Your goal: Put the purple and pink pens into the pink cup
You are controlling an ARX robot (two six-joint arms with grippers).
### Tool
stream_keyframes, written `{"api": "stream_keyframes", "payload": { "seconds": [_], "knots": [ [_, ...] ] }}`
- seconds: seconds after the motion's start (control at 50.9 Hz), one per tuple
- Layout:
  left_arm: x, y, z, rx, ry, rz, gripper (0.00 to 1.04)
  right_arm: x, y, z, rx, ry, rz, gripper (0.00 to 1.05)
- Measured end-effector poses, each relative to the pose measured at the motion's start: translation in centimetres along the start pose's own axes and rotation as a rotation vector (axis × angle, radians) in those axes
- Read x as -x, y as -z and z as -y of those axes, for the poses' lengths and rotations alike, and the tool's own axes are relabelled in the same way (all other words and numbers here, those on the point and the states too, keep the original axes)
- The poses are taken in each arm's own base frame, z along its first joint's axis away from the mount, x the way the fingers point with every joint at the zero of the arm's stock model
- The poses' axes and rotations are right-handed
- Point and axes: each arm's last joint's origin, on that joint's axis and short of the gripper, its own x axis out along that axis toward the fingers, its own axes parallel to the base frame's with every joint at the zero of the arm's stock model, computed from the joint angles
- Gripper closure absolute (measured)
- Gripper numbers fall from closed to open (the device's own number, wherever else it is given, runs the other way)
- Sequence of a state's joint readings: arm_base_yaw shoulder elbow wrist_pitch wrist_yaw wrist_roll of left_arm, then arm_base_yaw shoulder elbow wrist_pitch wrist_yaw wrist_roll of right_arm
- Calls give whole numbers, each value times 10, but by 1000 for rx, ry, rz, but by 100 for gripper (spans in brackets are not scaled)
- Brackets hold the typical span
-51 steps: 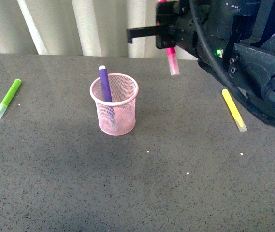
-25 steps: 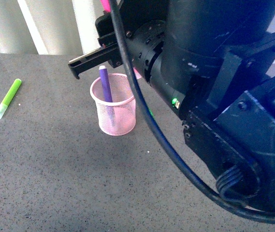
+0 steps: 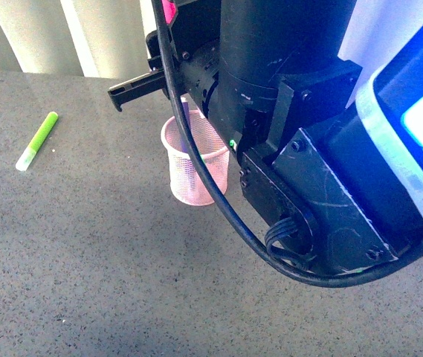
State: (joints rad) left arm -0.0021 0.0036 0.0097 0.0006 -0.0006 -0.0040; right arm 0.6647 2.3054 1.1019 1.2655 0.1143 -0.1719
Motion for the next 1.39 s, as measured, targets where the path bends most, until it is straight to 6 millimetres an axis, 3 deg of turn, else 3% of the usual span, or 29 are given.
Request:
{"api": "stream_keyframes", "payload": {
  "seconds": [0.295,0.864,1.178,1.277,1.355,1.395],
  "knots": [
    [0,0,0,0,0,0,7,-10,11,-7,0,-2,-7,93],
    [0,0,0,0,0,0,7,-10,30,-6,13,4,-27,93],
    [0,0,0,0,0,0,7,1,36,-5,31,12,-56,41],
    [0,0,0,0,0,0,7,8,28,-2,29,14,-57,18],
    [0,0,0,0,0,0,7,12,18,-1,23,18,-46,6],
    [0,0,0,0,0,0,7,14,13,1,15,19,-46,5]
  ]
}}
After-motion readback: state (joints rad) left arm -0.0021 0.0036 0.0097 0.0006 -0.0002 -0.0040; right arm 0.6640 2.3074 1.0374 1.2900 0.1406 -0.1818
